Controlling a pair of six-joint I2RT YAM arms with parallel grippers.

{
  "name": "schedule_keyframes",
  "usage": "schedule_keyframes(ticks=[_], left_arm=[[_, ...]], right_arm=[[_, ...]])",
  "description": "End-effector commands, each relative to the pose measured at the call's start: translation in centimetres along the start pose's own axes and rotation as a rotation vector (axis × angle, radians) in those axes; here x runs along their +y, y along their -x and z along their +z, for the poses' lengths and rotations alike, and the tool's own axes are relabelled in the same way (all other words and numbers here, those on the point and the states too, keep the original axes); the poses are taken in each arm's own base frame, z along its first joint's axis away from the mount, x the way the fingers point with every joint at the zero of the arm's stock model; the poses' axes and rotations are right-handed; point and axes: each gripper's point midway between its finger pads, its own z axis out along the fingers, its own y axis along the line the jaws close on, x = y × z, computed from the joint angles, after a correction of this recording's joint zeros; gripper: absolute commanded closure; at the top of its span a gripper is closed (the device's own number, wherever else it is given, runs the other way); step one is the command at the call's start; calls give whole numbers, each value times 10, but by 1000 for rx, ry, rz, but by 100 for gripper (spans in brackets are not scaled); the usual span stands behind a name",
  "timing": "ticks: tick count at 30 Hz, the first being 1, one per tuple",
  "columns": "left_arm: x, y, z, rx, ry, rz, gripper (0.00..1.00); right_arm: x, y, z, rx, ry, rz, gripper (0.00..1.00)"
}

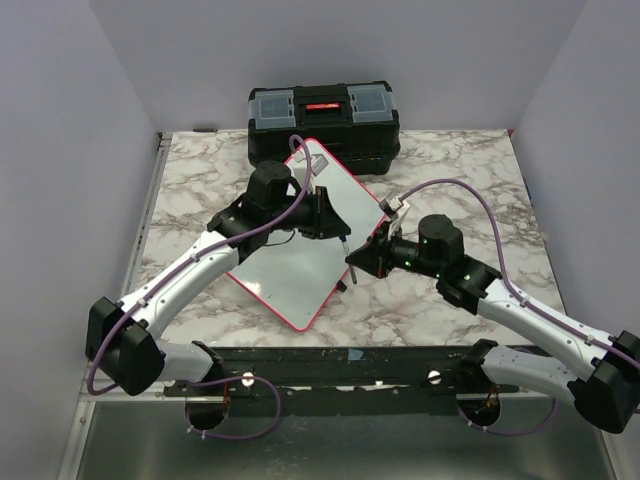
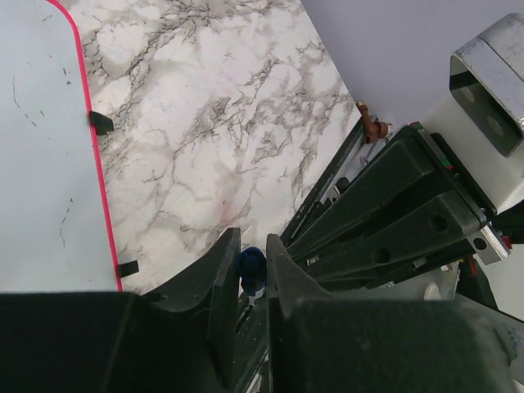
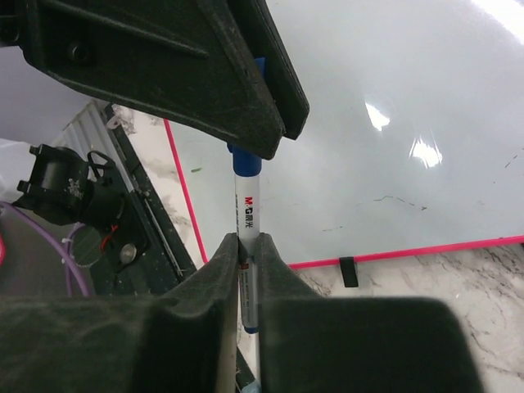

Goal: Write a sentence on the whiteboard
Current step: Pass from the right arm to the left, then open the pen cap of the whiteboard marker.

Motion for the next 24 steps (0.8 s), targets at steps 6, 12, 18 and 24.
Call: schedule_keyframes(ticks=[6, 12, 18, 24], left_arm=[[-23, 15, -18, -110, -54, 58, 100], [-36, 29, -34, -206, -78, 106, 100], [-63, 49, -56, -320, -142, 124, 100], [-96, 78, -90, -472, -201, 161, 100]], right_arm=[[-4, 18, 3, -76, -60, 62, 31], [-9, 33, 3, -152, -102, 137, 10], [3, 60, -1, -286, -43, 204, 8], [36, 102, -18, -465, 124, 263, 4]])
